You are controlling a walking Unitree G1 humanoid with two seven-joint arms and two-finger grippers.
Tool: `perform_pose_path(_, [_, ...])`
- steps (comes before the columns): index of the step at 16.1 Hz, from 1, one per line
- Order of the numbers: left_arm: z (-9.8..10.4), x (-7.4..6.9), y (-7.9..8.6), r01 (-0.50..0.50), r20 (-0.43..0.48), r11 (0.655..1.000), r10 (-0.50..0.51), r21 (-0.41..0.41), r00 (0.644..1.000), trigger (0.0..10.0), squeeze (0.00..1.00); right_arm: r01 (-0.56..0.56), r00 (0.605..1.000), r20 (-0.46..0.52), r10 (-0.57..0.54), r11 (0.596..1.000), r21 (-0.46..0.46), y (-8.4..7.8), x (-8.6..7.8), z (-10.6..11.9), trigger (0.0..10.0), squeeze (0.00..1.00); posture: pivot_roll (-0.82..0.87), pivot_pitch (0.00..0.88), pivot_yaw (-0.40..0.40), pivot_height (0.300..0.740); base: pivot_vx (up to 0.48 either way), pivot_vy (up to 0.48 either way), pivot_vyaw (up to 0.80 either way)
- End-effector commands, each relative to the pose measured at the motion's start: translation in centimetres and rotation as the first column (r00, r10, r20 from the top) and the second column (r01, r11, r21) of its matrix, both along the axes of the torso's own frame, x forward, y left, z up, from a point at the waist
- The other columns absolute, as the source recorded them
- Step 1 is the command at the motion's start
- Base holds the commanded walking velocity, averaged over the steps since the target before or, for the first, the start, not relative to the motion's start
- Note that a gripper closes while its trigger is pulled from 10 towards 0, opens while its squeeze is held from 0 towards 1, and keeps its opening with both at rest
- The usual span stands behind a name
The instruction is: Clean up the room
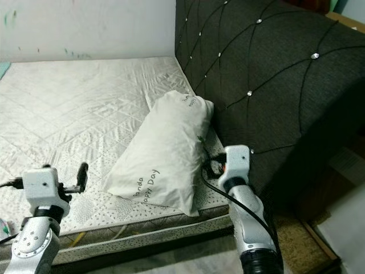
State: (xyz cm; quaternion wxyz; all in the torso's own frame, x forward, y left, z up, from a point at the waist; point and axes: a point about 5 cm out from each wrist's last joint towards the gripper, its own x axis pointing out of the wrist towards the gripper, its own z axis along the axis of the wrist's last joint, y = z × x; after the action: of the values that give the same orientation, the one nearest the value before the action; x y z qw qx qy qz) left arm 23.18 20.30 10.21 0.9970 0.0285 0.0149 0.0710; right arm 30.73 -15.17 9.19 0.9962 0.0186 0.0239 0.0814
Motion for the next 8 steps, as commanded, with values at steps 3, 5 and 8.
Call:
perform_pose_path(3, [-1.0, 0.4, -0.8, 0.017, -0.037, 0.998, -0.018, -0.052, 0.999, 10.0, 0.00, -0.059, 0.998, -0.029, 0.059, 0.998, -0.001, 1.4, -0.9, -0.6, 10.0, 0.00, -0.05, 0.000, -0.044, 0.740, 0.000, 0.000, 0.80])
perform_pose_path(5, [-1.2, 0.8, -1.2, 0.024, -0.042, 0.996, -0.027, -0.081, 0.999, 10.0, 0.00, -0.071, 0.996, -0.045, 0.071, 0.997, 0.004, 1.8, -1.2, -0.8, 10.0, 0.00, -0.05, 0.000, -0.053, 0.740, 0.000, 0.000, 0.80])
perform_pose_path(8, [-1.3, 1.6, -1.3, 0.050, -0.042, 0.993, -0.054, -0.104, 0.998, 10.0, 0.00, -0.055, 0.997, -0.058, 0.056, 0.998, 0.015, 1.5, -0.9, -0.8, 10.0, 0.00, -0.04, 0.000, -0.053, 0.740, 0.000, 0.000, 0.00])
